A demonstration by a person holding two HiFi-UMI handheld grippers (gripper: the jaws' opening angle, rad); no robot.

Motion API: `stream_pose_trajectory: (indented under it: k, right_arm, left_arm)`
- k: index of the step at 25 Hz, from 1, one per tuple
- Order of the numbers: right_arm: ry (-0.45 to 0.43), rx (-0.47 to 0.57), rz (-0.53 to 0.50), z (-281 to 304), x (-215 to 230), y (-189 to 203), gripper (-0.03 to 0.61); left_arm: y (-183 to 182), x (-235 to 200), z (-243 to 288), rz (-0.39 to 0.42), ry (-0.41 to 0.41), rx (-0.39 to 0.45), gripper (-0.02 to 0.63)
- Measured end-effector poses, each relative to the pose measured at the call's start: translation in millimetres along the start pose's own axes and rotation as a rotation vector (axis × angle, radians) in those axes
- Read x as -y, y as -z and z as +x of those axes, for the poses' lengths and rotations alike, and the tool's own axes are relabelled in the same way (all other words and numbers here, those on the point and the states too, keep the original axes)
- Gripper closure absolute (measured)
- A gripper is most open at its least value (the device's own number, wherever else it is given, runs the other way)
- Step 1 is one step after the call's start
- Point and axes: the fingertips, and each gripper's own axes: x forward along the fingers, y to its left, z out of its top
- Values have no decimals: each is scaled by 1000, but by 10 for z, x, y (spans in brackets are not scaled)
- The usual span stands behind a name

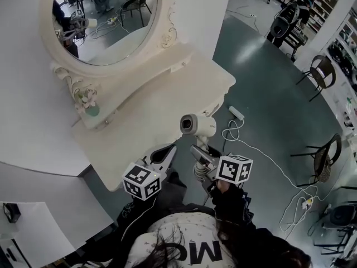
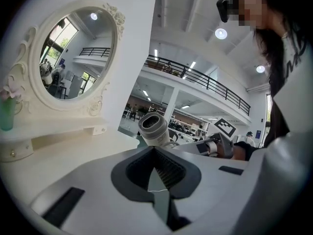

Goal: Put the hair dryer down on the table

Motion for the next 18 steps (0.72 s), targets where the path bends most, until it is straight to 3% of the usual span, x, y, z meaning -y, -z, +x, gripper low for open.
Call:
stream_pose_trajectory:
  k: [9,18]
  right_arm:
    - [34,19,20,456,59,-318,345]
    - [47,5,40,662,229,-501,345]
  left_arm:
    - [-226,-516,248,-4,41,-7,614]
    - [-357,-802,430,-16,21,-10,614]
